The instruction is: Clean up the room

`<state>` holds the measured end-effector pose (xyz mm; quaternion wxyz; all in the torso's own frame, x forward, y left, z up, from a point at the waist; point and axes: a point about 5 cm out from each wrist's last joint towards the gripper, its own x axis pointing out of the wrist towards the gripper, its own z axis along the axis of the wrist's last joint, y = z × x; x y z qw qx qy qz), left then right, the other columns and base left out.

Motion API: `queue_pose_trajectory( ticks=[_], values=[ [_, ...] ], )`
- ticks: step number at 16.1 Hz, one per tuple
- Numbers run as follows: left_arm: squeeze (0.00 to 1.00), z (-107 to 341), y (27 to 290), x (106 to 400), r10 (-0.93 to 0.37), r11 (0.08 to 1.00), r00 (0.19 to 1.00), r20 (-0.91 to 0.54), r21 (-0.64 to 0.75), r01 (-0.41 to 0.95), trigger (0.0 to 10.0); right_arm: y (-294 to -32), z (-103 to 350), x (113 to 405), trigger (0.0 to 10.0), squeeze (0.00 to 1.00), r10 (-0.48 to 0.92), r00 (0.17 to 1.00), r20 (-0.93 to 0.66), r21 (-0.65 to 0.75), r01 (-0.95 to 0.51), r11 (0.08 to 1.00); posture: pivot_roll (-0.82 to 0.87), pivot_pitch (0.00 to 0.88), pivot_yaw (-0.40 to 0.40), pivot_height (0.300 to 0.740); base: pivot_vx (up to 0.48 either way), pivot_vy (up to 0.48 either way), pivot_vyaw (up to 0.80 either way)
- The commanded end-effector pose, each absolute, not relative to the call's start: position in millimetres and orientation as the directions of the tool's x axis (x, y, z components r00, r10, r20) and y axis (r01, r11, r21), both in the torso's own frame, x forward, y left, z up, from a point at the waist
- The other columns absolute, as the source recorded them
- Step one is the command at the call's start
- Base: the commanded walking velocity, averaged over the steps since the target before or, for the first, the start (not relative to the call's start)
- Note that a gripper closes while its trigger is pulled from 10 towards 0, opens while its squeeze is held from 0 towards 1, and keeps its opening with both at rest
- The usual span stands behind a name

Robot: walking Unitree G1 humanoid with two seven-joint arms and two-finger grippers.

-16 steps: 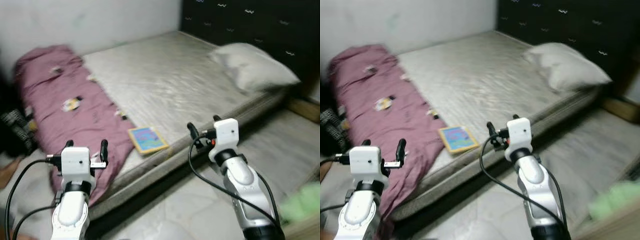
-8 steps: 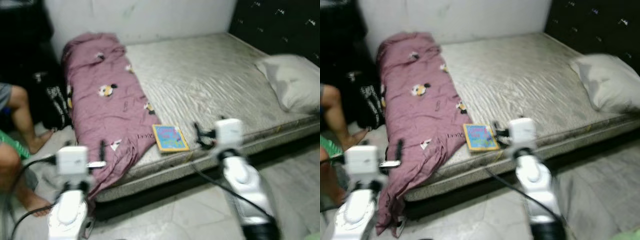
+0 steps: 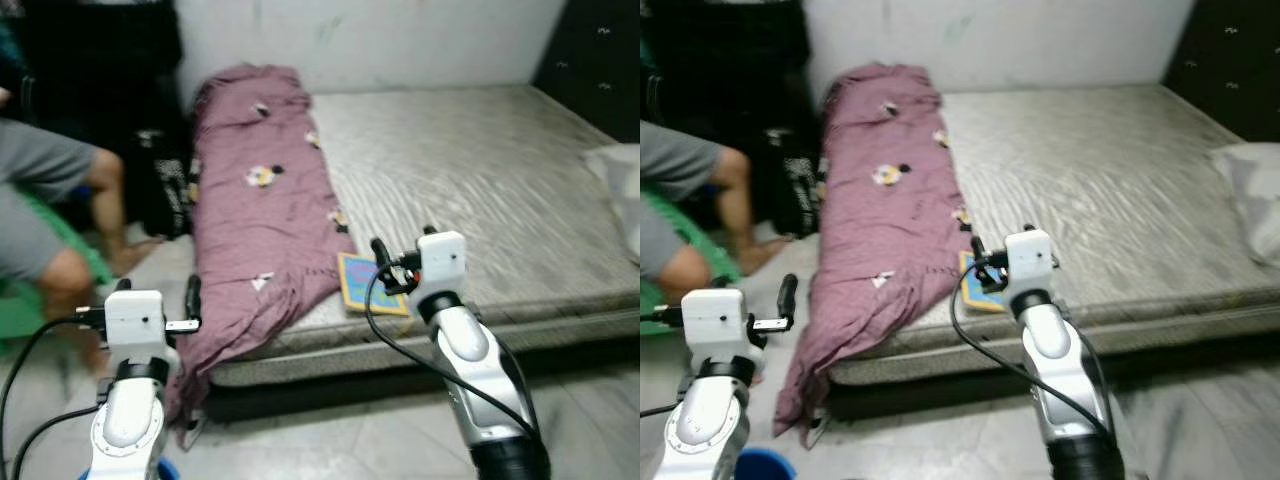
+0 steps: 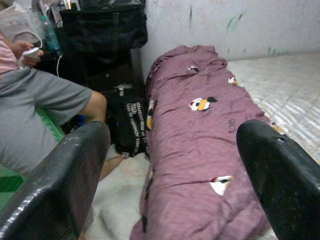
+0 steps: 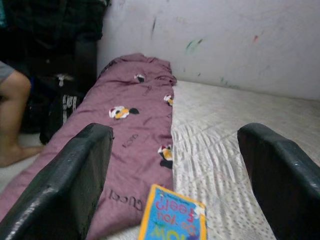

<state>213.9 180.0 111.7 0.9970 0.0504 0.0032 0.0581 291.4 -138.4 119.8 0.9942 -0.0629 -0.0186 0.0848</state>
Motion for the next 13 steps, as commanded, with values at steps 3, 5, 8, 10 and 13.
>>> queue_pose_trajectory(
  ticks=[3, 5, 8, 10, 13],
  values=[
    [0.0, 114.8, 175.7, 215.4, 0.076, 0.993, 0.997, 0.013, 0.092, -0.077, 10.0, -144.8, 116.9, 292.0, 10.0, 0.0, 0.144, 0.99, 0.016, -0.117, -0.141, 0.983, -0.03, 0.0, -0.036, 0.74, 0.278, 0.0, 0.0],
    [0.0, 114.5, 175.1, 215.5, 0.068, 0.994, 0.998, 0.012, 0.09, -0.069, 10.0, -144.8, 116.3, 292.1, 10.0, 0.0, 0.144, 0.989, 0.015, -0.115, -0.142, 0.983, -0.03, 0.0, -0.035, 0.74, 0.324, 0.0, 0.0],
    [0.0, 114.2, 174.3, 215.7, 0.06, 0.994, 0.998, 0.011, 0.09, -0.061, 10.0, -144.8, 115.8, 292.0, 10.0, 0.0, 0.148, 0.989, 0.014, -0.113, -0.146, 0.983, -0.03, 0.0, -0.034, 0.74, 0.328, 0.0, 0.0],
    [0.0, 114.1, 174.1, 216.0, 0.056, 0.994, 0.998, 0.01, 0.09, -0.056, 10.0, -144.3, 115.3, 291.9, 10.0, 0.0, 0.148, 0.989, 0.013, -0.11, -0.146, 0.983, -0.03, 0.0, -0.032, 0.74, 0.326, 0.0, 0.0],
    [0.0, 114.1, 173.5, 215.9, 0.05, 0.995, 0.999, 0.008, 0.09, -0.051, 10.0, -144.5, 114.5, 291.7, 10.0, 0.0, 0.149, 0.989, 0.012, -0.101, -0.147, 0.984, -0.03, 0.0, -0.035, 0.74, 0.325, 0.0, 0.0]
  ],
)
